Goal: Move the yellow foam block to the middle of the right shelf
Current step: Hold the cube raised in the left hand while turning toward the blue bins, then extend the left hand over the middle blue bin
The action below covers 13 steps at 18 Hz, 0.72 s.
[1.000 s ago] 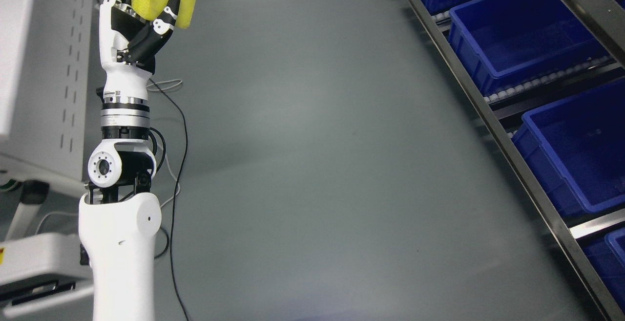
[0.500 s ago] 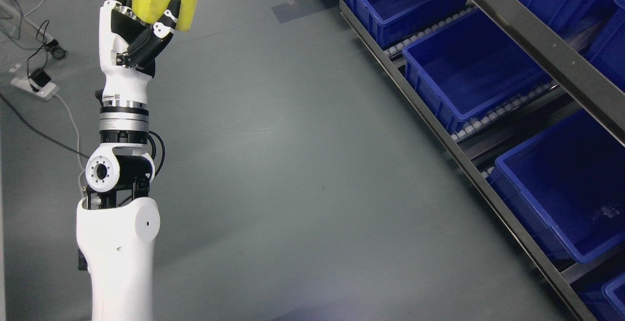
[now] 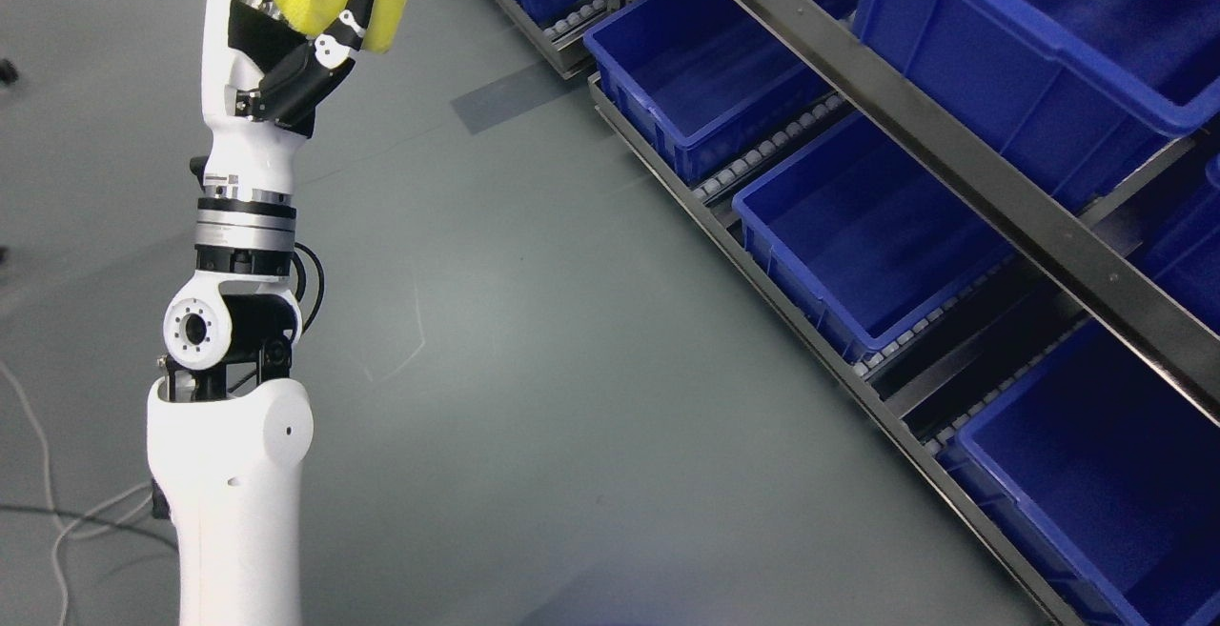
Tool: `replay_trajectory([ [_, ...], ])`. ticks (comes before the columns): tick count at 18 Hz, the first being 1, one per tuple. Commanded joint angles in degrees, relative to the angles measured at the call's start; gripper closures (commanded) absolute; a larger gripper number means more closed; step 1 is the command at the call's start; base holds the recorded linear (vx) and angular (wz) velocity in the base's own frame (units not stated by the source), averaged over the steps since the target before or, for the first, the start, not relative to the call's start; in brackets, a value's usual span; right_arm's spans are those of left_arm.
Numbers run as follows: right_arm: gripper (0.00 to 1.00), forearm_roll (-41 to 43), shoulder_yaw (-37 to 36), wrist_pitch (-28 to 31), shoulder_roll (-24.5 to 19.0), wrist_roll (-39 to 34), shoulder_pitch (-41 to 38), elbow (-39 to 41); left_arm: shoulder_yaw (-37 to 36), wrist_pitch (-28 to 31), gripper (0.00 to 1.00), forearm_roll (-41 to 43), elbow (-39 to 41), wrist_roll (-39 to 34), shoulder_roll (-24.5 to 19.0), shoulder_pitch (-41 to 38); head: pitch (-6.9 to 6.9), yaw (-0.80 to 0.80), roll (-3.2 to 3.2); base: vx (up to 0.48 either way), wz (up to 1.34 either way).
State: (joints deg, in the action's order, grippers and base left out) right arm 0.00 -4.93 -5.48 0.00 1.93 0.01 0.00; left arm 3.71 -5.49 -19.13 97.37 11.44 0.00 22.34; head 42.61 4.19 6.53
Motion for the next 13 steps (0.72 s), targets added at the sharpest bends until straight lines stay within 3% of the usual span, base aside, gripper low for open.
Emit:
replay_trajectory([
  [1, 0.0, -0.18, 0.01, 0.03, 1.0, 0.0, -0.1, 1.0, -6.07, -0.05, 0.48, -0.03, 1.24, 0.95, -1.0, 6.04, 0.0, 0.0, 0.0, 0.548, -0.35],
  [4, 0.0, -0.18, 0.01, 0.03, 1.0, 0.0, -0.1, 1.0, -13.0, 2.84, 0.49, -0.03, 1.15, 3.77, -1.0, 12.01, 0.0, 0.0, 0.0, 0.448, -0.61],
  [10, 0.0, -0.18, 0.01, 0.03, 1.0, 0.0, -0.1, 1.0, -21.1, 21.38, 0.48, 0.49, 0.89, 5.43, -1.0, 24.23, 0.01, 0.0, 0.0, 0.335, -0.95],
  [13, 0.0, -0.18, 0.01, 0.03, 1.0, 0.0, -0.1, 1.0, -21.9, 23.69, 0.49, 11.95, -2.43, 14.28, -1.0, 25.13, 0.02, 0.0, 0.0, 0.215, -0.74],
])
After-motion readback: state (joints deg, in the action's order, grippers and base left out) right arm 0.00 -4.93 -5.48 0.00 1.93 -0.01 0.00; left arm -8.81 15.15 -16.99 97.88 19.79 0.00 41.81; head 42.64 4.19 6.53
